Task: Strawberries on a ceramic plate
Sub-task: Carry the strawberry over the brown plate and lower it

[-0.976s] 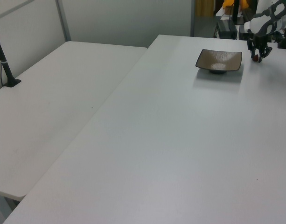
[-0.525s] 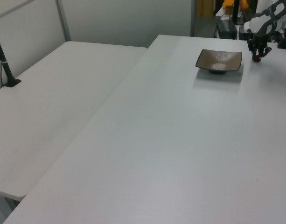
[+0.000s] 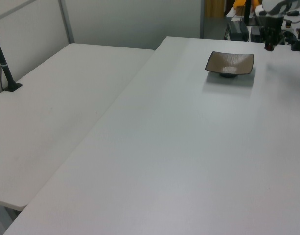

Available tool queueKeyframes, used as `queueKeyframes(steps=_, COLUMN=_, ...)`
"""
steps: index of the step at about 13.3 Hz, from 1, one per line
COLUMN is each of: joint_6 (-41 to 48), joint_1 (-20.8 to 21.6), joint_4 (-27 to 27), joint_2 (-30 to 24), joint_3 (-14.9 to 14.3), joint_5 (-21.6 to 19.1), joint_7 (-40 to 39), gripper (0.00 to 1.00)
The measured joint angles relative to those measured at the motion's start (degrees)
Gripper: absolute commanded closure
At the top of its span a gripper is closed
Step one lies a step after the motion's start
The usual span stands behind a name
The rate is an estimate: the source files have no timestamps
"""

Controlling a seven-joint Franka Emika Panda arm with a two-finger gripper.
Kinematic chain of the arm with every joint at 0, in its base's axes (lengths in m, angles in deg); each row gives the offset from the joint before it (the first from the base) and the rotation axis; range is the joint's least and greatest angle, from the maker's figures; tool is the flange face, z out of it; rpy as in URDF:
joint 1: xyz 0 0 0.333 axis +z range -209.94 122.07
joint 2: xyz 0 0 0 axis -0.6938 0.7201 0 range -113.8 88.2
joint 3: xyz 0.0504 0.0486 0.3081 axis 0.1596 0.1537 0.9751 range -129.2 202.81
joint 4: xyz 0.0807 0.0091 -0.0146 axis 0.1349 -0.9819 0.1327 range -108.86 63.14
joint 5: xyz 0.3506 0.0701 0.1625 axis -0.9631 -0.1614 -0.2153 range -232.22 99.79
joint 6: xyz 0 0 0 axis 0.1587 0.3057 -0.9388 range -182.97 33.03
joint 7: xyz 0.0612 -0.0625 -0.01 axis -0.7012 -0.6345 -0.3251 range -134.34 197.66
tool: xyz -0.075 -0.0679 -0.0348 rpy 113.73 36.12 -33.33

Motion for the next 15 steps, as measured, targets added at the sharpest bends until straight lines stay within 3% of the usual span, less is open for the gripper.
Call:
queueKeyframes(steps=3, joint_6=13.51, joint_1=2.65, joint_4=6.57, joint_2=-1.82, joint_3=0.12, joint_5=-0.03, joint_7=11.24, gripper=0.98)
queueKeyframes(steps=6, joint_6=18.01, joint_1=6.57, joint_4=9.74, joint_2=-1.88, joint_3=0.43, joint_5=-0.13, joint_7=25.72, gripper=0.98)
queueKeyframes(steps=9, joint_6=17.65, joint_1=11.78, joint_4=10.45, joint_2=-1.02, joint_3=1.57, joint_5=-0.14, joint_7=49.23, gripper=0.98)
queueKeyframes(steps=11, joint_6=12.96, joint_1=12.63, joint_4=10.5, joint_2=0.59, joint_3=3.03, joint_5=-0.14, joint_7=58.47, gripper=0.98)
queueKeyframes(steps=15, joint_6=6.45, joint_1=12.59, joint_4=10.48, joint_2=4.28, joint_3=3.79, joint_5=-0.14, joint_7=63.17, gripper=0.98)
